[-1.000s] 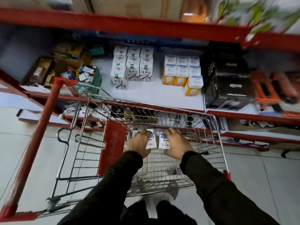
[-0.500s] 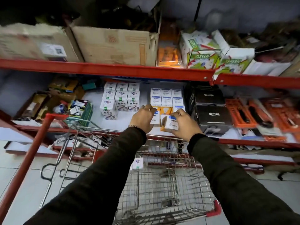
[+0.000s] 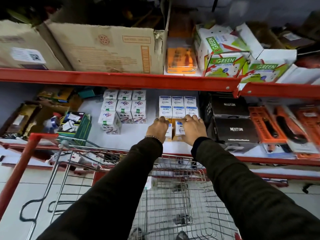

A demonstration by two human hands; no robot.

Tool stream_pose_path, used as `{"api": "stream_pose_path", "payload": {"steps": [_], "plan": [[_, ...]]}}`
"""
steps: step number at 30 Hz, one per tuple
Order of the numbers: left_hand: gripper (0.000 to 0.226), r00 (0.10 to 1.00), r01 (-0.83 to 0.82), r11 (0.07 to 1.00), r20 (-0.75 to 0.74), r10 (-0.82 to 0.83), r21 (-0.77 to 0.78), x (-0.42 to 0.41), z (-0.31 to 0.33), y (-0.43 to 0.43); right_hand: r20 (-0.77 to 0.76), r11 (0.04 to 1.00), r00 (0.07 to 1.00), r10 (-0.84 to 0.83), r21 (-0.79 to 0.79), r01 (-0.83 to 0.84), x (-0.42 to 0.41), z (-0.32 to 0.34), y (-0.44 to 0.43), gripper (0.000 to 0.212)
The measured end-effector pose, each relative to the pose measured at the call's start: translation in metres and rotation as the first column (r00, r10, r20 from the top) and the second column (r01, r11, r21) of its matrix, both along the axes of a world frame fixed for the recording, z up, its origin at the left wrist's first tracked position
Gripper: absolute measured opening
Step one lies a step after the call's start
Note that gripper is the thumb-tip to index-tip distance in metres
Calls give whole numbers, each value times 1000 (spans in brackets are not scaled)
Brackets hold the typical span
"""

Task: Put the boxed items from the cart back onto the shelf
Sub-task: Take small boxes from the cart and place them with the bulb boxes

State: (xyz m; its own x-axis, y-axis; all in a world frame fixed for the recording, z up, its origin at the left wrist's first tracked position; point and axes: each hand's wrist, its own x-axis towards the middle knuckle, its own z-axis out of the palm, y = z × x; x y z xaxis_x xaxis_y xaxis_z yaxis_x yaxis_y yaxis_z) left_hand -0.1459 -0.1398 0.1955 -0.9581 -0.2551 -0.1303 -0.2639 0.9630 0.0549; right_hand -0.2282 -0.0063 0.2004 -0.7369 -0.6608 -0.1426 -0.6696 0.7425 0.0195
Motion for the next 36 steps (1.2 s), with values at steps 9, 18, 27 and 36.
{"api": "stream_pose_path", "payload": {"steps": [9, 18, 27, 36], "plan": [[51, 999, 3, 998, -40, -1, 61, -13, -12, -6, -28, 1000, 1000, -10, -23, 10, 1, -15, -4, 59], [74, 995, -6, 986, -99, 23, 169, 4, -17, -4, 43, 985, 996, -77, -148, 83, 18, -9, 9, 58], [58, 978, -59, 982, -185, 92, 178, 99, -45, 3, 75, 951, 996, -39, -303, 60, 99, -41, 15, 37], [51, 985, -27, 961, -159, 73, 276, 181, -100, -23, 327, 997, 942, 71, -53, -56, 178, -122, -17, 51]]}}
